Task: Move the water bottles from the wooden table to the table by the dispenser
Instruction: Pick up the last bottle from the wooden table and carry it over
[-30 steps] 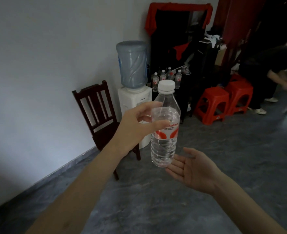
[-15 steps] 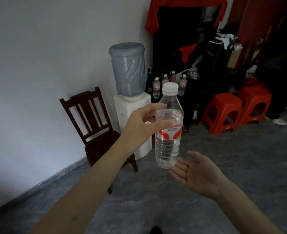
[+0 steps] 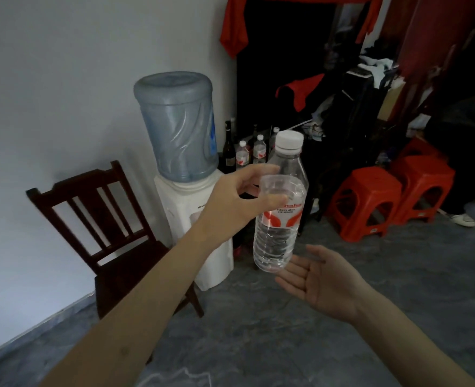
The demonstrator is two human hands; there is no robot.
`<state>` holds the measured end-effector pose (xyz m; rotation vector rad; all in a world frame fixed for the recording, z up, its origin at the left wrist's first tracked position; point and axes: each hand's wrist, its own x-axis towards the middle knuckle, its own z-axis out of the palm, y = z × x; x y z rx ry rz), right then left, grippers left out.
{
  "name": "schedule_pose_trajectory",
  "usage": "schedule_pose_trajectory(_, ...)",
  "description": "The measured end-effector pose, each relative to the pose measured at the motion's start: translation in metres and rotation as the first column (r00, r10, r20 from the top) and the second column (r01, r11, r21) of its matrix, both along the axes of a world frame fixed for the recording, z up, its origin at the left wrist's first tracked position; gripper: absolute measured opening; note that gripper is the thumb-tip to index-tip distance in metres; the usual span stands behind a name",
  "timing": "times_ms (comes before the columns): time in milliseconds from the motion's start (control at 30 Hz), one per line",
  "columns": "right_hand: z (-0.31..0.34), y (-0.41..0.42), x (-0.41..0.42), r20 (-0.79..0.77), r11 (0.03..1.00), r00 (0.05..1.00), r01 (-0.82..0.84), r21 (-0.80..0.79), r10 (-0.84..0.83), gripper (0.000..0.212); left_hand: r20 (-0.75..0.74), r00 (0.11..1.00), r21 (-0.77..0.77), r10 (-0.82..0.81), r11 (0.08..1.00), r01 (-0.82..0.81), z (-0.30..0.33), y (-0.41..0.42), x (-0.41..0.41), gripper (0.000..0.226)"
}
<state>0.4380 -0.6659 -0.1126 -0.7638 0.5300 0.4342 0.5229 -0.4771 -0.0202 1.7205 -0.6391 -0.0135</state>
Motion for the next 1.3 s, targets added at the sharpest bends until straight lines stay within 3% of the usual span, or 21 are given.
schedule_pose_trajectory(133, -0.001, -0.028, 0.039, -0.024, 1.000, 0.999, 0.022, 0.021, -0.022, 0.047, -0.019, 0.999, 0.030, -0.039, 0.999, 0.039, -0.002, -0.030, 0.046, 0.064)
schedule_pose_trajectory(433, -0.014, -0.073, 0.135, -0.027, 0.993, 0.993, -0.117, -0.007, 0.117, 0.054, -0.017, 1.000, 0.035, -0.004, 0.999, 0.004, -0.019, -0.067, 0.133, 0.047)
schedule_pose_trajectory(567, -0.022, -0.101, 0.184, -0.046, 0.986, 0.985, -0.165, -0.018, 0.164, 0.053, -0.053, 0.998, 0.061, 0.026, 0.998, -0.023, -0.031, -0.090, 0.176, 0.058)
schedule_pose_trajectory(833, -0.024, -0.178, 0.299, -0.089, 0.966, 0.963, -0.257, -0.015, 0.255, 0.049, -0.100, 0.979, 0.044, 0.177, 0.984, -0.174, -0.035, -0.153, 0.266, 0.038)
schedule_pose_trajectory(1300, -0.092, -0.223, 0.469, -0.164, 0.888, 0.874, -0.457, 0.046, 0.458, 0.045, -0.190, 0.907, 0.185, 0.375, 0.921, -0.342, -0.094, -0.190, 0.377, 0.050)
